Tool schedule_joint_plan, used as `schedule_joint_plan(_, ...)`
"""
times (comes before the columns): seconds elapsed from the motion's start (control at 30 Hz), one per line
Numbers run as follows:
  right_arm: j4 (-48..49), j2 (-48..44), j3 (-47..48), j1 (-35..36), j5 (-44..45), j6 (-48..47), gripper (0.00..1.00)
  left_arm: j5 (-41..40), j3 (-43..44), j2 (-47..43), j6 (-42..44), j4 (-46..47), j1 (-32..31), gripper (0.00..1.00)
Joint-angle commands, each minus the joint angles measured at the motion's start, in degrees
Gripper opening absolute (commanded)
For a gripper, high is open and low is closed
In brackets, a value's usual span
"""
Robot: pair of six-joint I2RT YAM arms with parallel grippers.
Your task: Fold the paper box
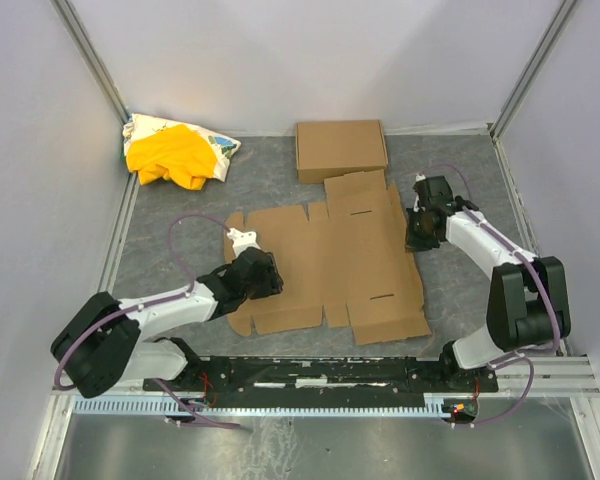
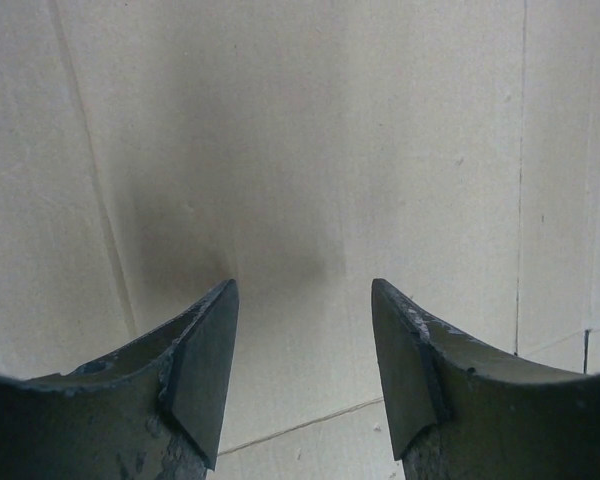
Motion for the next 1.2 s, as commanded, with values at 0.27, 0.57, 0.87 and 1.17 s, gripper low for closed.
schedule_joint_plan(0.27, -15.19, -5.29, 22.0, 18.63, 24.03, -9.63, 0.02, 4.48, -4.74, -20.69, -9.93, -9.98, -1.98, 0.62)
schedule_joint_plan(0.57, -17.71, -6.62, 35.24, 31.58, 35.15, -24.97, 0.02, 2.95, 1.72, -32.87, -8.07, -17.32, -2.09, 0.65)
schedule_joint_plan(0.87, -13.71, -5.79, 35.72, 42.75, 42.48, -42.28, 0.02, -5.12, 8.72, -40.94, -1.94, -24.71, -2.06, 0.69)
schedule_joint_plan(1.17, -11.76, -2.26, 28.95, 46.71, 40.59, -39.24, 0.02, -7.58, 11.18, -46.18, -0.79, -29.3, -2.09, 0.69)
